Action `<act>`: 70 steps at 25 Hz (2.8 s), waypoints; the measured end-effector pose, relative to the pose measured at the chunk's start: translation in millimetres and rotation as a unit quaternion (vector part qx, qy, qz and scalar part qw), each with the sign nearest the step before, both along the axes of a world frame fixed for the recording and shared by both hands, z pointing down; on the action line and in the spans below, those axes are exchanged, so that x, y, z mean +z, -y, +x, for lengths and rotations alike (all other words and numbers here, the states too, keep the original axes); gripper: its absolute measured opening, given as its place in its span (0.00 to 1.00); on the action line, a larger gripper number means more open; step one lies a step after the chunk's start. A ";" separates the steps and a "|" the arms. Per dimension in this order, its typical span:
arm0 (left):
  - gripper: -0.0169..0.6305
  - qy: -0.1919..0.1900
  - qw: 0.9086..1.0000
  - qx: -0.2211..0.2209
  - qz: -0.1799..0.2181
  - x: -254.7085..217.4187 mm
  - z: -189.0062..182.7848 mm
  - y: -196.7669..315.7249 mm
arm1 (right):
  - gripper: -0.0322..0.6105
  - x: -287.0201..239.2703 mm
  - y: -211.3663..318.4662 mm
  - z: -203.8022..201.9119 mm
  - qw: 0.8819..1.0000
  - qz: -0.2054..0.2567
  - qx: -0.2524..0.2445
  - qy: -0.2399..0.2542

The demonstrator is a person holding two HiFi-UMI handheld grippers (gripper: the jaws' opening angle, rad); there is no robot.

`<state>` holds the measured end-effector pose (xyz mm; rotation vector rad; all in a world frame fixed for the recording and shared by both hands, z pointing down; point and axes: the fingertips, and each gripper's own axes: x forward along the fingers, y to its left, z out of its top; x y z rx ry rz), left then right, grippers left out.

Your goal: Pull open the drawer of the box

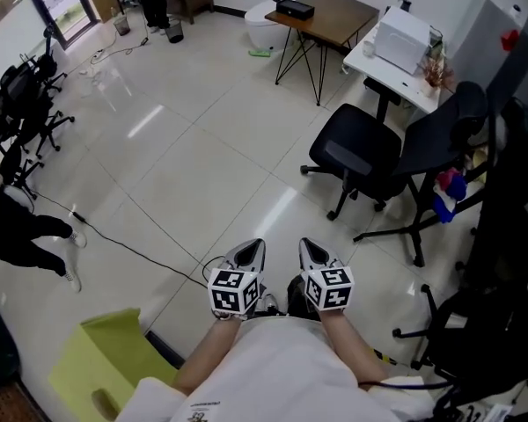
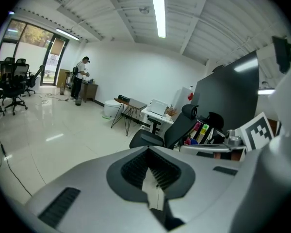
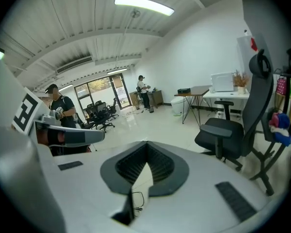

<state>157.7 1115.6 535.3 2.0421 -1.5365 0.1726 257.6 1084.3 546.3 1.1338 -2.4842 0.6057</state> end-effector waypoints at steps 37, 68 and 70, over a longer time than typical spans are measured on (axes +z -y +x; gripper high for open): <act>0.03 0.026 0.999 -0.045 0.006 -16.6 -12.2 372.4 | 0.03 -22.6 384.4 -28.8 0.997 0.021 -0.065 0.030; 0.03 0.032 0.999 -0.005 -0.013 -0.9 -40.7 507.3 | 0.03 1.2 510.1 -44.0 0.999 -0.016 -0.002 0.043; 0.03 0.030 0.999 -0.002 -0.016 1.0 -48.6 518.9 | 0.03 2.4 522.5 -50.8 0.999 -0.017 0.003 0.042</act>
